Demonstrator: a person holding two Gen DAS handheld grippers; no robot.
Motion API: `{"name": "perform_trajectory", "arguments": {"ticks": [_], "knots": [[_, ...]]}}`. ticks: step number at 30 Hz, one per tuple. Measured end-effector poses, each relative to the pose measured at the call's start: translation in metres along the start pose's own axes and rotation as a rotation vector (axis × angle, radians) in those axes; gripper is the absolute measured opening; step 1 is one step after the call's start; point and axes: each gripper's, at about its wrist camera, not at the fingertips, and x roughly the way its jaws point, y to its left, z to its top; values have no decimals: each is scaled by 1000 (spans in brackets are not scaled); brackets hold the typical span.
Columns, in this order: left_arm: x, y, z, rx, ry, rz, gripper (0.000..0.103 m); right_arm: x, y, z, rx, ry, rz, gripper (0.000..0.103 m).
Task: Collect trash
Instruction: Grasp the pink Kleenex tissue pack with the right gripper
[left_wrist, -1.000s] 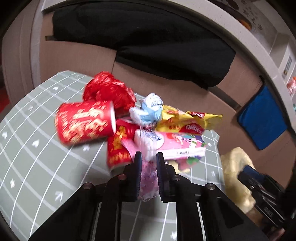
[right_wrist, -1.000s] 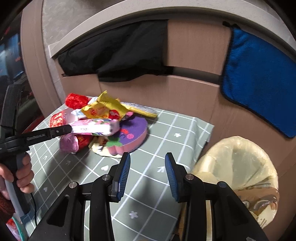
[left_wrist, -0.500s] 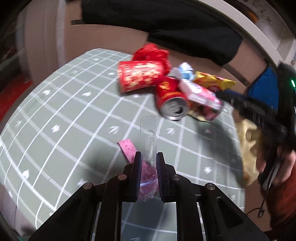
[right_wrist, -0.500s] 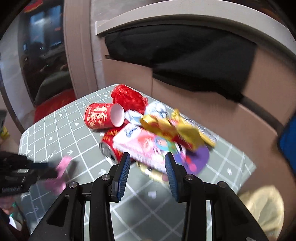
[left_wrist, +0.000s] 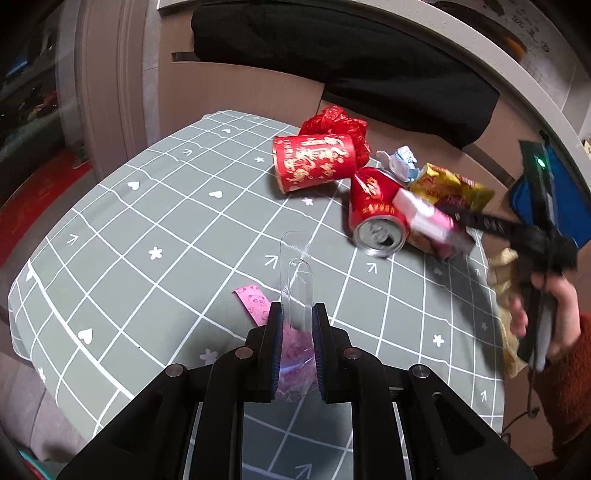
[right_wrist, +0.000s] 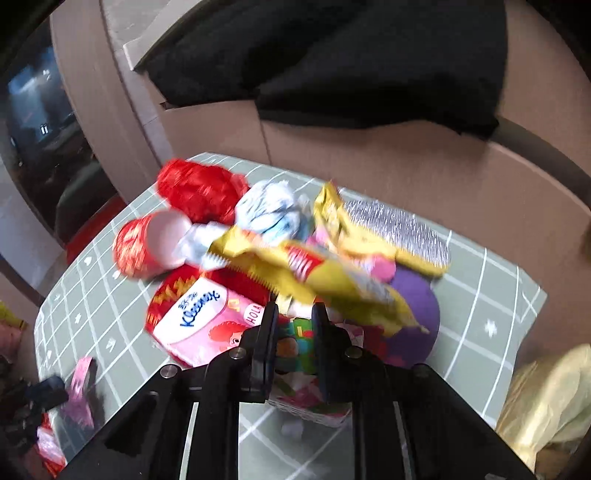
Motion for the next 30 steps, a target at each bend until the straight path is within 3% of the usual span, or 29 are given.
{"name": "perform_trajectory", "arguments": {"ticks": [9,15,20,24,28,30], "knots": [[5,3,2,-9,10,-8,16,-22,48,-48,-90,77,207,19],[5,12,6,-44,18,-13,16,-31,78,-49,-294,19,160,21],[7,13,6,-52,29,-46,16,-26,82,-39,-449,-19,140,32],[11,13,7,-48,41,-73,16,-16,56,-19,-387,-31,174,32],[13,14,11,-55,43,-80,16,9,18,-9,-229,20,202,32],[12,15,13,-56,35,-80,16,10,3,-14,-128,38,269,32]]}}
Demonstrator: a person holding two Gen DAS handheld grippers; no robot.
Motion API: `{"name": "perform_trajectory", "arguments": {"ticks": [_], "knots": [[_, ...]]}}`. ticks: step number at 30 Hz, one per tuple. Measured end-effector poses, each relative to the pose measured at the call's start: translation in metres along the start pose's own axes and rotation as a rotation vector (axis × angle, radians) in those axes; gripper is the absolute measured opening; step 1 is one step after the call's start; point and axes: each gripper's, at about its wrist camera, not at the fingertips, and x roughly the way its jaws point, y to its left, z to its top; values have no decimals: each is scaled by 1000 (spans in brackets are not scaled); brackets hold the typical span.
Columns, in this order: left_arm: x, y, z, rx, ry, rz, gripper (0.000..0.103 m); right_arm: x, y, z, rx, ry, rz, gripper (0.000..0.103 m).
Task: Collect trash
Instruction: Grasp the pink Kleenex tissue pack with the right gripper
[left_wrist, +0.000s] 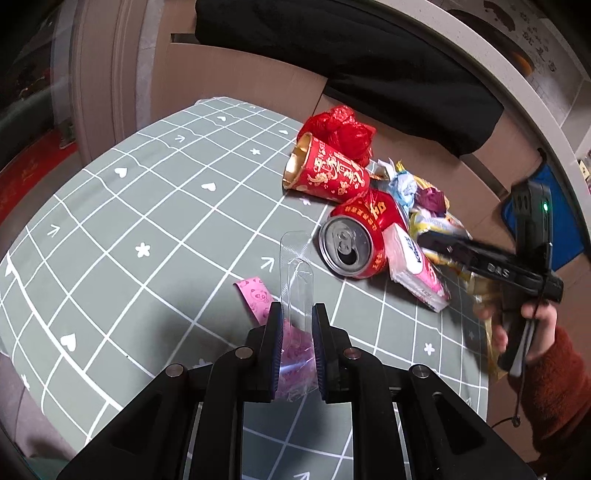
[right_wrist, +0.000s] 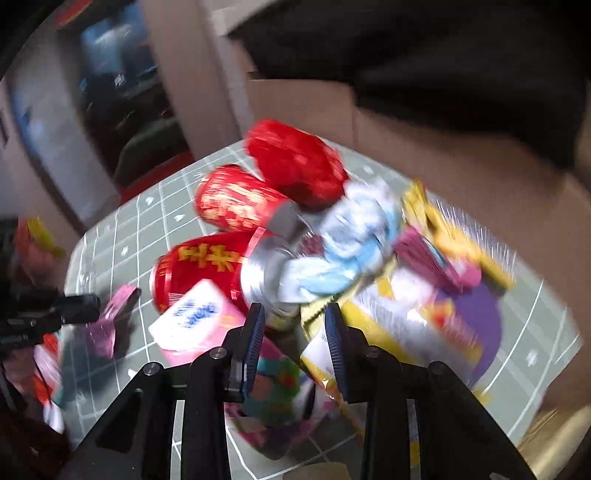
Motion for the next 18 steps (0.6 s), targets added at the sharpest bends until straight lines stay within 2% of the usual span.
{"name": "perform_trajectory", "arguments": {"ticks": [4,9,11,14,18], "knots": [[1,5,2,-6,-3,2,16,-9,6,-22,64,18,77,36],[2,10,3,-28,4,-5,16,-16,51,-48,-8,76,134,39],[0,12,2,-34,6,-4,16,-19,71,-49,-106,74,90,39],[-5,14,0,-34,-4,6,16,-16,94,-48,-313,59,-44,39],[-8,15,-3,-36,-3,12,16,3,96,-48,-410,103,-69,48]]}}
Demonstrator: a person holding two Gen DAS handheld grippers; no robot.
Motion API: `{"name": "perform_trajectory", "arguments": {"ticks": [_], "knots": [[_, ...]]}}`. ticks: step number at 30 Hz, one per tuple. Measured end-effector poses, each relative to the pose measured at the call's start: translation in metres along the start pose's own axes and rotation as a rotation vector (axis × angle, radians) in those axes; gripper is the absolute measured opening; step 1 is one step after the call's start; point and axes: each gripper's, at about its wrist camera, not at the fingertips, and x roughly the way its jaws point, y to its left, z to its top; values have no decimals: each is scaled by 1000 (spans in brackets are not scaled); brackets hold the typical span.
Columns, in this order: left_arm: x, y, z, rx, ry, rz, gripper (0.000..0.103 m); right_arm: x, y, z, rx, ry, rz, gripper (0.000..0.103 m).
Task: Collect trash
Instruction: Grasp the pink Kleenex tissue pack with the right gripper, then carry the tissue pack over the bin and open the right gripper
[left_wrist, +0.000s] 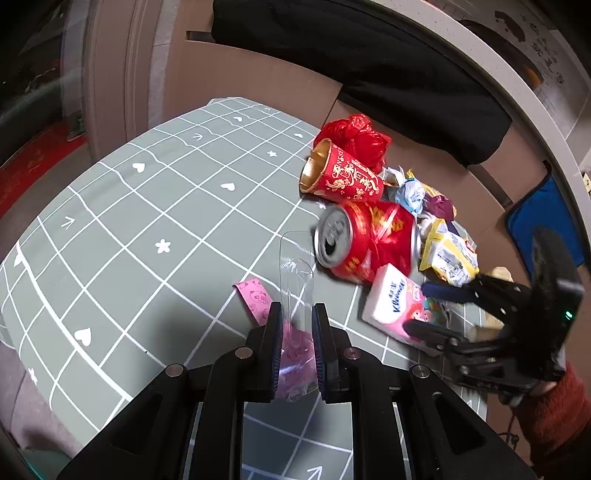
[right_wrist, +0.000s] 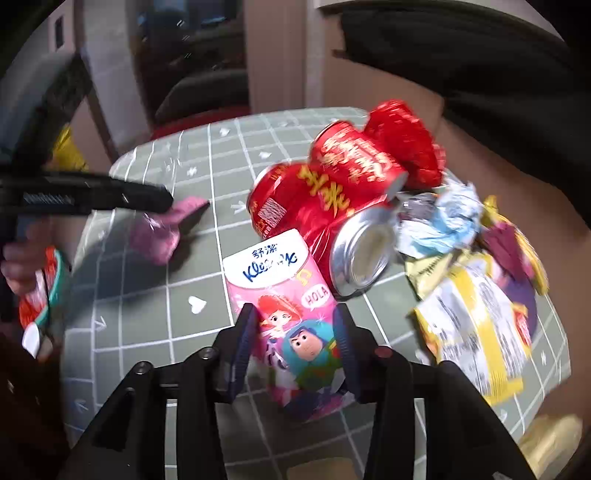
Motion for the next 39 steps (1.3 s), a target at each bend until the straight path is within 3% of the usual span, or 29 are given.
{"name": "perform_trajectory", "arguments": {"ticks": [2,6,10,15,16,19,30,39], "knots": [[1,-1,-1,5,5,4,16,12,-8,4,5,18,17,53],[4,-5,-2,11,14,12,16,24,-27,3,121,39,155,54],[6,-8,-1,13,19,18,16,22,-17,-3,108,55,166,55],[6,-14,-2,20,14,20,16,20,12,-14,-8,67,40,54],[5,-15,-2,25,13,19,16,20,13,-14,0,60,24,48],[0,-23,-3,46,2,12,16,9,14,-10,62,27,-39,45],[-27,-93,12,192,-107,-27,16,-88,0,1,228,-163,-236,43],[-35,-174,16,314,-135,-98,16,-160,-21,-37,313,-277,-334,43]]}}
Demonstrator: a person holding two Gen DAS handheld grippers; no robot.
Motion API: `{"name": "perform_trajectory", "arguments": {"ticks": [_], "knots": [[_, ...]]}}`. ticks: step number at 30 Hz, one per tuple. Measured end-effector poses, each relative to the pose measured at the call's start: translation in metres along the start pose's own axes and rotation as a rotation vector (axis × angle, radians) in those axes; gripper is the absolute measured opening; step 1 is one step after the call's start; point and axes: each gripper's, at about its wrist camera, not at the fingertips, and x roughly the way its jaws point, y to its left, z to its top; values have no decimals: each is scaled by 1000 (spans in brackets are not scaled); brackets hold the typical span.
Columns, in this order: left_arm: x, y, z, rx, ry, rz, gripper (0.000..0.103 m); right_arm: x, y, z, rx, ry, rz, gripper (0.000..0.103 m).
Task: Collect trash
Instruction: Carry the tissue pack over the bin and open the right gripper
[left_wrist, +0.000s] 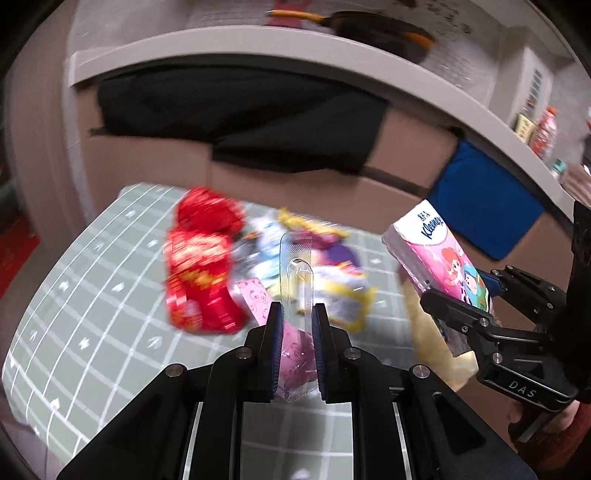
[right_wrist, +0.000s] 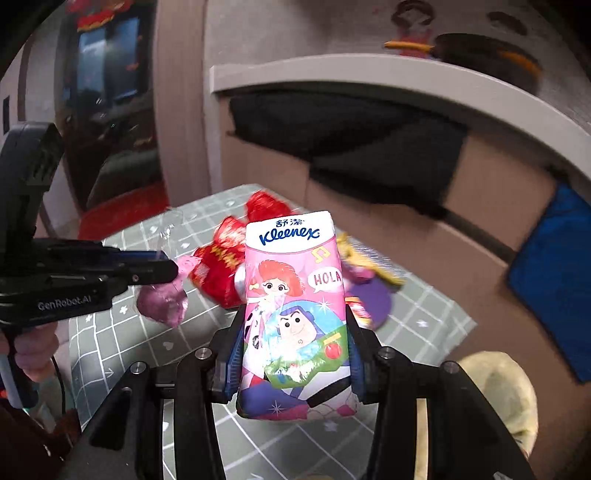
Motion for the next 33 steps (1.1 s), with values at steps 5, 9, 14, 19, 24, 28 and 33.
{"name": "perform_trajectory", "arguments": {"ticks": [5,9,14,19,24,28,33], "knots": [[9,-64,20,90,-34,-110,16,-45,-48,-9,87,-62,-104,43],[22,-113,30,142,-61,-206,16,-78,-93,-23,175,-96,-213,43],[53,-161,34,179,-43,-306,16,-107,-145,-45,302,-107,-297,43],[89,-191,32,194,18,-326,16,-110,-174,-62,373,-104,-339,43],[113,-207,23,195,63,-338,16,-99,-194,-84,420,-76,-336,43],[127,-213,15,203,88,-341,16,-86,-203,-95,442,-56,-344,43],[141,-218,10,211,117,-348,16,-68,-214,-101,466,-27,-336,43]]}}
